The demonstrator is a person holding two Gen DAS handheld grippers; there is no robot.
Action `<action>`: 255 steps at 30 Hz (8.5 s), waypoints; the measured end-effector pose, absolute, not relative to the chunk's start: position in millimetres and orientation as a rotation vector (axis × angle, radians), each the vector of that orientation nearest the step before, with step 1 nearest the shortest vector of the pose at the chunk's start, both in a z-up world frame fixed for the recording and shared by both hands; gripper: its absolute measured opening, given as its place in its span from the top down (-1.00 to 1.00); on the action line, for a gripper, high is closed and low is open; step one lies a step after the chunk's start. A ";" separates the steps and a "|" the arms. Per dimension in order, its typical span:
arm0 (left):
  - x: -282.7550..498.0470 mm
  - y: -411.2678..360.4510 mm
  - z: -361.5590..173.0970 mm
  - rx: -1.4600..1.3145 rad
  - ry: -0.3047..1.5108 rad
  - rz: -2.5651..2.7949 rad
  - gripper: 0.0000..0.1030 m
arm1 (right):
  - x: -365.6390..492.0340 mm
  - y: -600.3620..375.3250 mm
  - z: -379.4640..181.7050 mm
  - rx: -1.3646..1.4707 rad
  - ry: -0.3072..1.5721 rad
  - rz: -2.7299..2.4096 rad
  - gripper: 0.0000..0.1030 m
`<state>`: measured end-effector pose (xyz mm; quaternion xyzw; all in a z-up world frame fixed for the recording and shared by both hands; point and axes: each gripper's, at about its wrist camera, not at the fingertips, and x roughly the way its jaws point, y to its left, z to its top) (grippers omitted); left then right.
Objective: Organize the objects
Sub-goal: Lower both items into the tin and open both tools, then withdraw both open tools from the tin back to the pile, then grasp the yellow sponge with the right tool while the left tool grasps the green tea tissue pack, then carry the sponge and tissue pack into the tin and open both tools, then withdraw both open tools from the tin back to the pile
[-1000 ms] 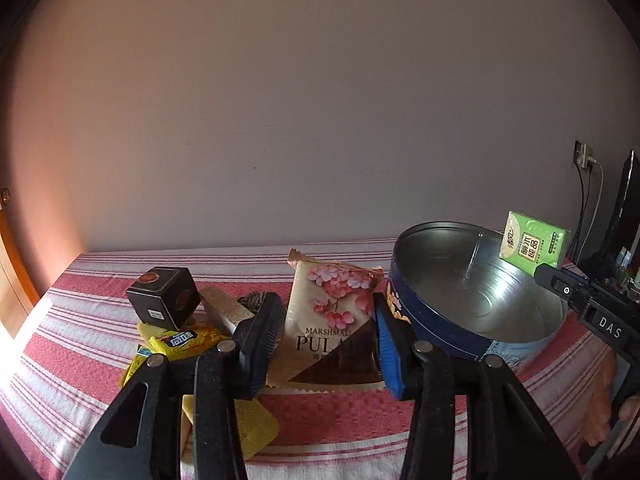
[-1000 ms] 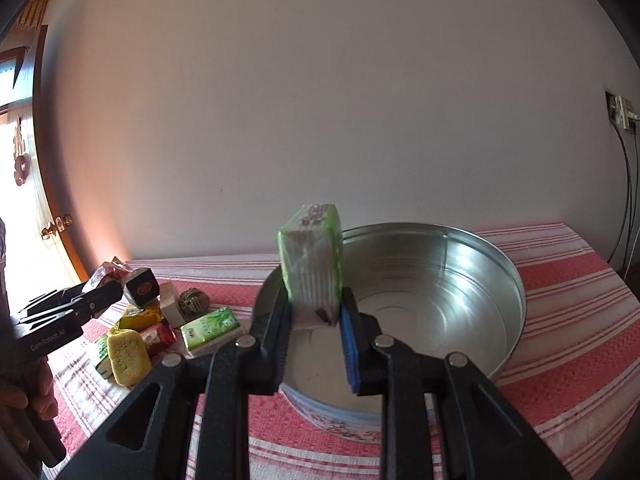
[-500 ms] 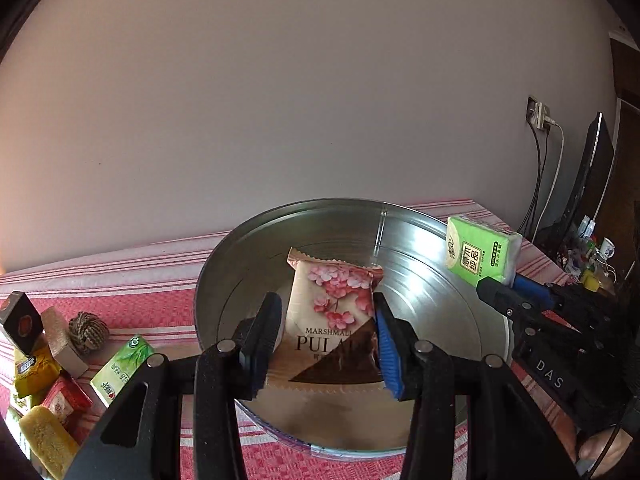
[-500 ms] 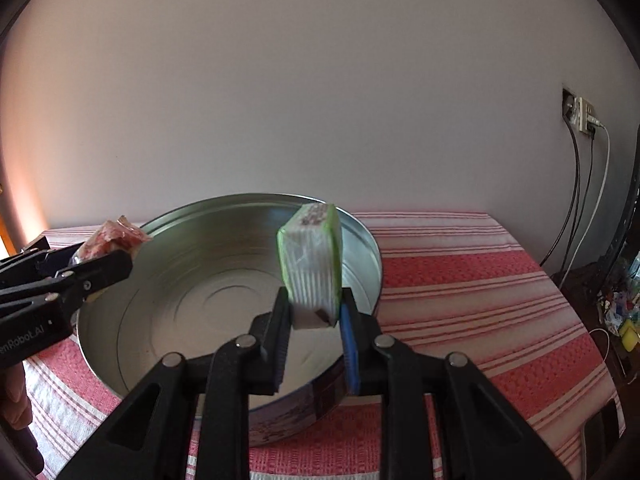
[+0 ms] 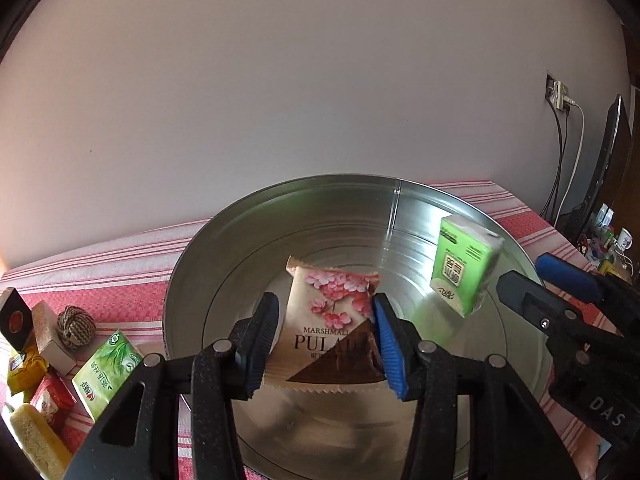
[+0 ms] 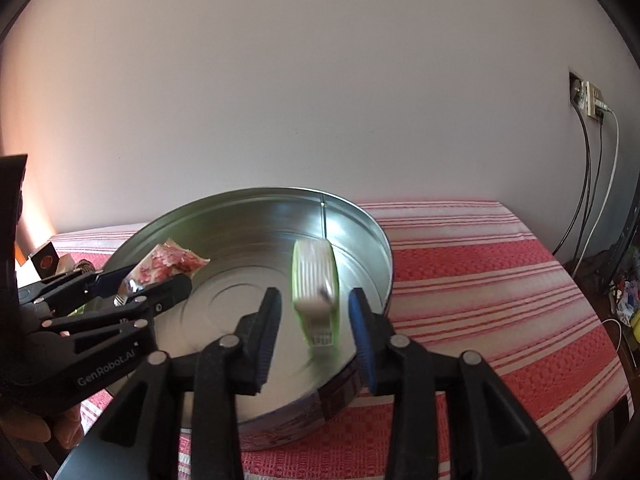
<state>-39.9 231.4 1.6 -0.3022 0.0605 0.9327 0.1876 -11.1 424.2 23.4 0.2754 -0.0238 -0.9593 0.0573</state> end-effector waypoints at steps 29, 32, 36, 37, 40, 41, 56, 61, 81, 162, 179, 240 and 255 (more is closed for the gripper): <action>-1.4 163.0 6.8 -0.651 0.170 2.898 -0.87 | 16.5 457.6 39.8 0.461 -0.283 -3.222 -0.76; 2.1 151.5 6.7 -0.657 0.157 2.902 -0.87 | 22.8 459.3 40.5 0.464 -0.340 -3.254 -0.76; 7.9 139.2 6.1 -0.658 0.185 2.919 -0.87 | 31.6 455.9 42.8 0.447 -0.388 -3.264 -0.76; 8.3 137.3 4.9 -0.661 0.188 2.919 -0.87 | 32.6 453.3 43.0 0.450 -0.381 -3.263 -0.76; 9.5 127.1 4.7 -0.681 0.155 2.910 -0.87 | 35.9 444.8 43.9 0.458 -0.354 -3.267 -0.76; 9.7 124.3 4.5 -0.685 0.146 2.911 -0.87 | 38.3 441.3 43.4 0.457 -0.350 -3.267 -0.76; 19.9 81.1 4.5 -0.702 0.132 2.926 -0.87 | 60.9 387.4 41.1 0.480 -0.384 -3.188 -0.76; 21.2 58.4 4.0 -0.715 0.136 2.941 -0.87 | 60.5 357.3 37.6 0.522 -0.384 -3.109 -0.76; 10.6 -103.0 -3.8 -0.905 -0.022 3.089 -0.87 | 47.8 182.3 15.3 0.771 -0.098 -2.685 -0.76; 16.6 12.3 24.0 -0.679 -0.103 2.985 -0.44 | 57.6 242.2 46.3 0.446 0.066 -2.921 -0.10; -0.1 105.3 37.9 -0.607 -0.009 2.875 -0.44 | 33.4 335.4 46.9 0.474 0.023 -3.095 -0.10; -57.3 226.5 3.0 -0.638 0.050 2.869 -0.85 | -18.6 403.1 37.6 0.740 -0.045 -3.130 -0.61; -59.2 215.6 -1.7 -0.572 0.044 2.971 -0.85 | -18.3 403.4 36.3 0.709 -0.067 -3.151 -0.89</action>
